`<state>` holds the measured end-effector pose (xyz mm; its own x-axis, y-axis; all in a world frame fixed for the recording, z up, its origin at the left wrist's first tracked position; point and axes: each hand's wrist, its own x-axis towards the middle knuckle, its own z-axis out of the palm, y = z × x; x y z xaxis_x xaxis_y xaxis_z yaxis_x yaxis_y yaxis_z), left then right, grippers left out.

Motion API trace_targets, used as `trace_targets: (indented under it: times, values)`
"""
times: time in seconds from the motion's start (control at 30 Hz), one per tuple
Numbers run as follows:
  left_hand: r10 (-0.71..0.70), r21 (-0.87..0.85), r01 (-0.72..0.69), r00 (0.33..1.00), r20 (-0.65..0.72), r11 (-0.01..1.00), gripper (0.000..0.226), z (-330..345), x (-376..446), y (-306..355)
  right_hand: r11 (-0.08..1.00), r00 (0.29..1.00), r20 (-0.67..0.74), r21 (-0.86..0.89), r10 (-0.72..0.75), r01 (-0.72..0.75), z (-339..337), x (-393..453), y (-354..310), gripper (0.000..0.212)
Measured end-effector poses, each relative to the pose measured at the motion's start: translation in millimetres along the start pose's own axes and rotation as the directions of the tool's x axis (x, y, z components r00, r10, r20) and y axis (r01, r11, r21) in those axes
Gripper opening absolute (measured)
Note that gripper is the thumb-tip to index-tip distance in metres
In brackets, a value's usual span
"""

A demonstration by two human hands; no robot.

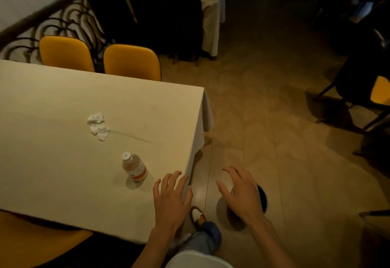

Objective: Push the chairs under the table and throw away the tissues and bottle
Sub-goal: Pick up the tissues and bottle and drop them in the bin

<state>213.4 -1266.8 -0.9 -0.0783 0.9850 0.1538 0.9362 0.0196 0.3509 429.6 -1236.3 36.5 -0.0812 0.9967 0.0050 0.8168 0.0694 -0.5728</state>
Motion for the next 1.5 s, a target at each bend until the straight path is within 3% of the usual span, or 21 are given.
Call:
trace_targets:
  times: [0.23, 0.4, 0.83, 1.0, 1.13, 1.33, 1.43, 1.5]
  values:
    - [-0.132, -0.013, 0.131, 0.989, -0.065, 0.991, 0.031, 24, 86, 13, 0.986, 0.984, 0.065, 0.015, -0.167, 0.166, -5, 126, 9, 0.046]
    - [-0.267, -0.003, 0.267, 0.963, -0.042, 0.964, 0.034, 20, 117, 5, 0.960, 0.946, 0.173, -0.003, -0.274, 0.279, 2, 187, -7, 0.055]
    - [-0.575, -0.064, 0.572, 0.808, -0.126, 0.818, 0.041, 22, 161, -11, 0.851, 0.777, 0.411, -0.004, -0.478, 0.526, 37, 294, -63, 0.057]
    - [-0.708, -0.082, 0.706, 0.684, -0.178, 0.703, 0.039, 30, 185, -26, 0.768, 0.648, 0.512, 0.036, -0.564, 0.640, 61, 347, -89, 0.050]
    - [-0.831, -0.103, 0.833, 0.519, -0.198, 0.544, 0.043, 35, 220, -39, 0.666, 0.496, 0.571, 0.126, -0.655, 0.735, 89, 399, -117, 0.044]
    - [-0.901, -0.166, 0.908, 0.331, -0.281, 0.386, 0.040, 42, 266, -48, 0.572, 0.295, 0.654, 0.259, -0.697, 0.778, 124, 460, -145, 0.043]
    - [-0.929, -0.193, 0.938, 0.224, -0.295, 0.287, 0.037, 43, 284, -61, 0.471, 0.151, 0.678, 0.316, -0.720, 0.824, 144, 484, -165, 0.043]
    - [-0.934, -0.171, 0.953, 0.190, -0.302, 0.249, 0.037, 46, 289, -70, 0.410, 0.077, 0.682, 0.342, -0.727, 0.846, 160, 495, -177, 0.044]
